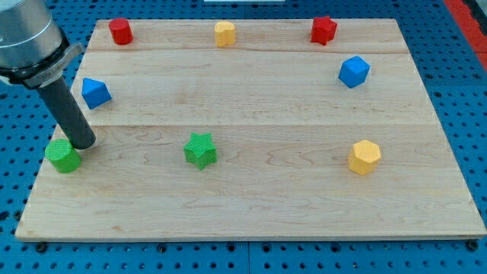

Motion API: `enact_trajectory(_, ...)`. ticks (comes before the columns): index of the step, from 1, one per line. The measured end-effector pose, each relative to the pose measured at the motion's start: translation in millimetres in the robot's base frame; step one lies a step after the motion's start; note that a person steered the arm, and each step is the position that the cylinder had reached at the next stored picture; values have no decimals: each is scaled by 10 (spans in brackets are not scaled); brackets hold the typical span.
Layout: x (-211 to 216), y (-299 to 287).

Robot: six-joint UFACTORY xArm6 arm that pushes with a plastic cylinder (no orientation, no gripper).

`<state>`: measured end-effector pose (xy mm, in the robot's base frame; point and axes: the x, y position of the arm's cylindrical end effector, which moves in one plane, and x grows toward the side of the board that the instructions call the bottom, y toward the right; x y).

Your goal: Move the red star upwards

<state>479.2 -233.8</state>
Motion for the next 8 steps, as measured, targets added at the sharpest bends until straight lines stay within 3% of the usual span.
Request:
enact_trajectory(7,-300,377)
enact_trajectory(8,-660,606)
